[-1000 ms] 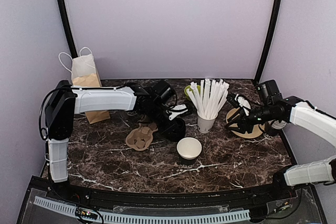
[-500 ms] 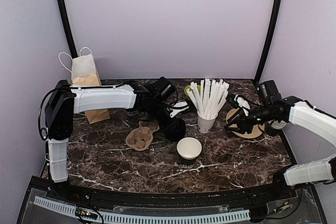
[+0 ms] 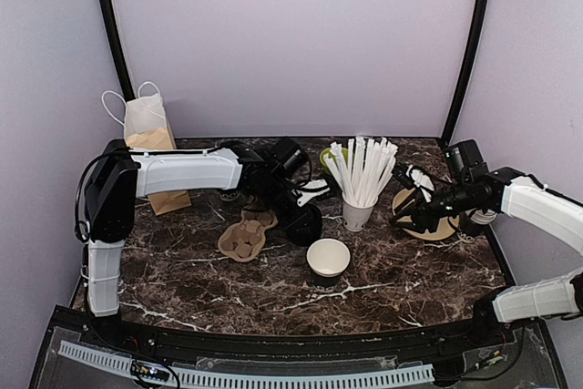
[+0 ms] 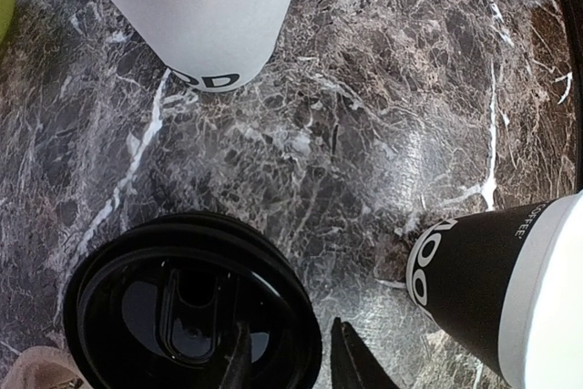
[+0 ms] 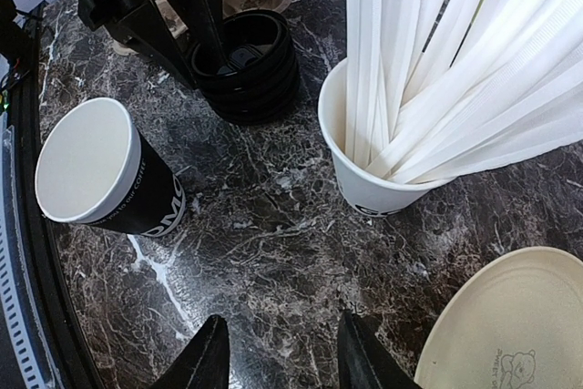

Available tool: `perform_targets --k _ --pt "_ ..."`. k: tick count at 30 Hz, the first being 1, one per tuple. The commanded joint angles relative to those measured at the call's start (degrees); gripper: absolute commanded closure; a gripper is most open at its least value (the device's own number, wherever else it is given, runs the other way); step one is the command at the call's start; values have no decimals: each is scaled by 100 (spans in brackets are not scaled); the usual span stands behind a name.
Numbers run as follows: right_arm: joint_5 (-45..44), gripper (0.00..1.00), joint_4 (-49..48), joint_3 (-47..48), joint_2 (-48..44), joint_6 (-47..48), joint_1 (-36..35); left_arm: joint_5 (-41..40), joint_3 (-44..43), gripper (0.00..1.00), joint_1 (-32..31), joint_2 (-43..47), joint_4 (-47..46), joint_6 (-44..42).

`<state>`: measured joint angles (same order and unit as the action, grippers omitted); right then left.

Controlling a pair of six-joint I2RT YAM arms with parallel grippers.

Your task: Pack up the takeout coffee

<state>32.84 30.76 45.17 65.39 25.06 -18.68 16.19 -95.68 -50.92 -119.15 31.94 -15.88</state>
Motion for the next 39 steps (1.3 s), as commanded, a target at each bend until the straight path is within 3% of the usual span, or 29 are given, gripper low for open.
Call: perform_targets --k 1,9,18,24,39 --pt "57 59 -117 -61 -49 69 35 182 -175 67 -32 26 214 -26" --pt "47 59 -119 -52 -8 78 33 355 -80 57 -46 13 98 13" --pt "38 60 -116 -52 15 70 39 219 -55 65 -49 -45 -22 76" --pt "17 60 -114 -58 -6 77 37 118 -61 62 -49 -92 -47 110" --pt "22 60 -134 -51 5 52 42 178 -433 86 -50 167 454 103"
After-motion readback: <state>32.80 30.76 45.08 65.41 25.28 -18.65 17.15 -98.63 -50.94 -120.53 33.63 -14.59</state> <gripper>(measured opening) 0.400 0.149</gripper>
